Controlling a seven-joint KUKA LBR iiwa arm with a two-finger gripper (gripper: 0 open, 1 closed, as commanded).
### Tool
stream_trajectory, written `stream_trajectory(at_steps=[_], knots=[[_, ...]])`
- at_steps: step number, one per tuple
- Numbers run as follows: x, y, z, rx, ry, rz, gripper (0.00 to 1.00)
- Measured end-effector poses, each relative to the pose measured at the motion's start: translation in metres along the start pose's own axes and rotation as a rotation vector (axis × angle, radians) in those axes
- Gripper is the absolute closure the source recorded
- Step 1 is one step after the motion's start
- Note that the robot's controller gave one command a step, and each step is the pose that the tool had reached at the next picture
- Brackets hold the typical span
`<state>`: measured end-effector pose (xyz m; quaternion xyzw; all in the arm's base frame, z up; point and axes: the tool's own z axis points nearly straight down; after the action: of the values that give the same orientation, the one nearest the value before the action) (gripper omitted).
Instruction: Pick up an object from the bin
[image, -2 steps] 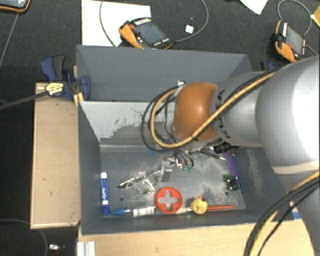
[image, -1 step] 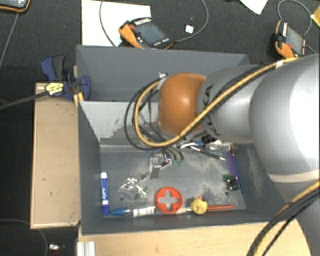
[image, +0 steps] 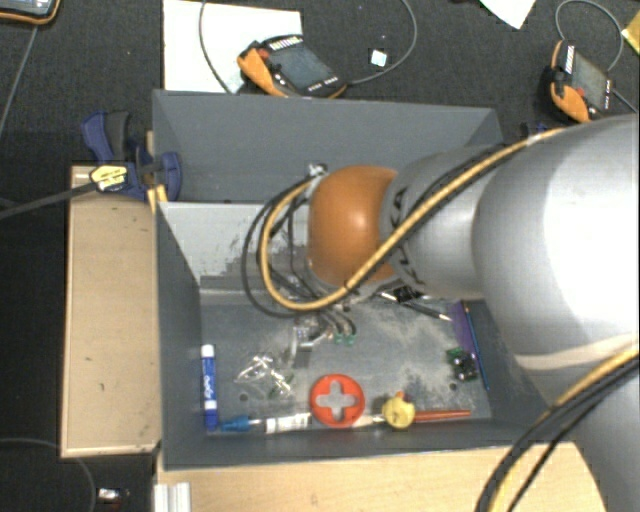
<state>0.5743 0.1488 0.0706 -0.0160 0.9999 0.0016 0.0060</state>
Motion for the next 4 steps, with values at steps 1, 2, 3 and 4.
stream_trajectory(at_steps=[1, 2, 3, 4], knots=[[-0.004, -0.041, 0.000, -0.001, -0.001, -0.015, 1.00], [-0.004, -0.041, 0.000, -0.002, -0.001, -0.014, 1.00], [-0.003, -0.041, -0.003, -0.002, -0.001, -0.013, 1.00], [-0.004, -0.041, -0.023, -0.002, -0.004, -0.013, 1.00]])
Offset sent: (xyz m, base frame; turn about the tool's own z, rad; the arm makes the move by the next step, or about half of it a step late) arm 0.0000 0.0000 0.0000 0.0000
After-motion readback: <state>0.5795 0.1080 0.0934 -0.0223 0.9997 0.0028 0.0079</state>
